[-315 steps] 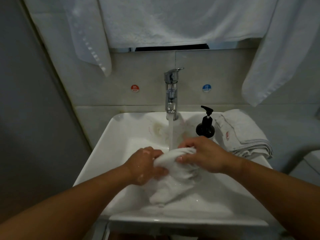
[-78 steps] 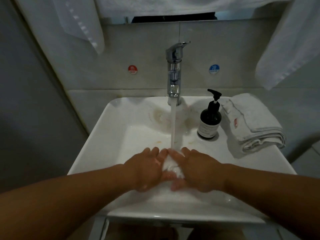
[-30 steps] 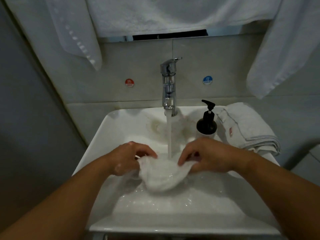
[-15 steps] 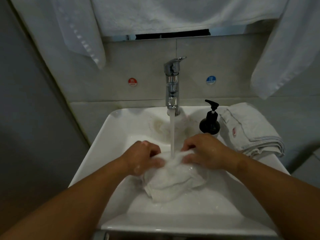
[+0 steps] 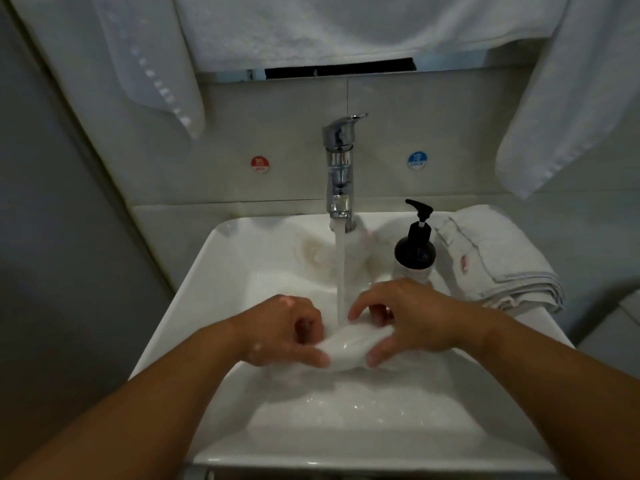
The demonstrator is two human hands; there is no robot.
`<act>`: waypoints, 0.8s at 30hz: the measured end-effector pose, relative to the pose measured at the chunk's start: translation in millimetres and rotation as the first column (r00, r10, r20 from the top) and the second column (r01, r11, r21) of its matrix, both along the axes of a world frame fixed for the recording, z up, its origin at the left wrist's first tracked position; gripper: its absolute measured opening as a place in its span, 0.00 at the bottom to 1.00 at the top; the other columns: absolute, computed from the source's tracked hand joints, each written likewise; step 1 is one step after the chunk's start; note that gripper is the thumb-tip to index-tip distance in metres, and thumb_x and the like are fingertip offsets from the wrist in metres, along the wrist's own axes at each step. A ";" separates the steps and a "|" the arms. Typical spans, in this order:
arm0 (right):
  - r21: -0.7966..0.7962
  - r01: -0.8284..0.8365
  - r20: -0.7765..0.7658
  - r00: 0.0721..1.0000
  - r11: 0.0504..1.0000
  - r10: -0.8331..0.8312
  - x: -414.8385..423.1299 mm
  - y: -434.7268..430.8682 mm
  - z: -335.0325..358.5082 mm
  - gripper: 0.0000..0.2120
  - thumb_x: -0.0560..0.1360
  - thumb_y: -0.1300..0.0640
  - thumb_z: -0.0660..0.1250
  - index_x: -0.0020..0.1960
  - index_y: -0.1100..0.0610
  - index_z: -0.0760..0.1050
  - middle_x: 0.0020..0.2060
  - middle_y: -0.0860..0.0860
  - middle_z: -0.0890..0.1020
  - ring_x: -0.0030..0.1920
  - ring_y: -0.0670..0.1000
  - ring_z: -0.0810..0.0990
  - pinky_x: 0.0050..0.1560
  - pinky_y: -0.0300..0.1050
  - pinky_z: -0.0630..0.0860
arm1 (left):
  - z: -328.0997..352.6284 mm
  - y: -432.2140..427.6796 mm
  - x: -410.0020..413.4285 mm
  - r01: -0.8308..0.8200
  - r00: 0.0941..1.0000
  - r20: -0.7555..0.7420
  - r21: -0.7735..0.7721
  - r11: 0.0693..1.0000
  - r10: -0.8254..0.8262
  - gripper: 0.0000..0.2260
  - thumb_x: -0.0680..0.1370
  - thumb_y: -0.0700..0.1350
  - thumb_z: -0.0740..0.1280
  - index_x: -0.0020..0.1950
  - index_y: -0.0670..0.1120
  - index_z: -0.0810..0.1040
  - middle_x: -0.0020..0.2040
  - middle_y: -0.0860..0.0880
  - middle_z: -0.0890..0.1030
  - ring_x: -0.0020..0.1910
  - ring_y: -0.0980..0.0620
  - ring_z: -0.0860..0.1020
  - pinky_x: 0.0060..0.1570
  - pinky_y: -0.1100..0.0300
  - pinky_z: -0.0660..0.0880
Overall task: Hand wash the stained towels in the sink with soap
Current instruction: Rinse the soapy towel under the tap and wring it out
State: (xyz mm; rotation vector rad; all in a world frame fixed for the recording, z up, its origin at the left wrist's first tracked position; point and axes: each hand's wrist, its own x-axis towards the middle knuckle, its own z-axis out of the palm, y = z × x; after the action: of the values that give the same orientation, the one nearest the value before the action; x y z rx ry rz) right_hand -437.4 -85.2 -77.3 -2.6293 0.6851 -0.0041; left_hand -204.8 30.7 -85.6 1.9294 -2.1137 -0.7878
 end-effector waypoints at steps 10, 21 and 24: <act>0.016 0.075 -0.086 0.994 0.997 -0.073 9.0 4.9 -10.6 0.17 0.71 0.45 0.78 0.56 0.47 0.80 0.50 0.43 0.82 0.51 0.46 0.80 0.54 0.42 0.76 | -22.5 -15.4 -11.4 -0.046 0.942 0.333 -0.002 0.999 0.044 0.26 0.73 0.60 0.74 0.66 0.52 0.72 0.58 0.51 0.74 0.59 0.48 0.75 0.54 0.58 0.72; -0.011 0.105 0.417 0.904 0.994 -0.091 12.0 1.4 -2.0 0.23 0.64 0.61 0.81 0.38 0.43 0.68 0.40 0.43 0.75 0.39 0.43 0.73 0.40 0.39 0.68 | -0.6 -4.1 2.7 -0.177 0.983 -0.111 -0.326 0.929 0.148 0.20 0.68 0.46 0.79 0.44 0.55 0.67 0.47 0.53 0.78 0.44 0.51 0.76 0.43 0.60 0.76; 0.056 0.046 0.090 0.995 0.997 -0.051 4.6 6.1 -4.1 0.22 0.63 0.50 0.83 0.40 0.46 0.68 0.39 0.43 0.76 0.38 0.44 0.72 0.39 0.40 0.70 | -4.8 0.5 -0.4 -0.086 0.995 -0.064 -0.087 0.992 0.081 0.28 0.66 0.51 0.81 0.57 0.61 0.68 0.50 0.55 0.79 0.45 0.56 0.79 0.45 0.63 0.78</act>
State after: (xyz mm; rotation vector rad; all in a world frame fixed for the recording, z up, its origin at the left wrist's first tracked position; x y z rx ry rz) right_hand -432.8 -79.1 -81.4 -2.5428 0.7077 -0.1180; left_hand -205.2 31.2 -90.5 1.9096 -1.9843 -0.7127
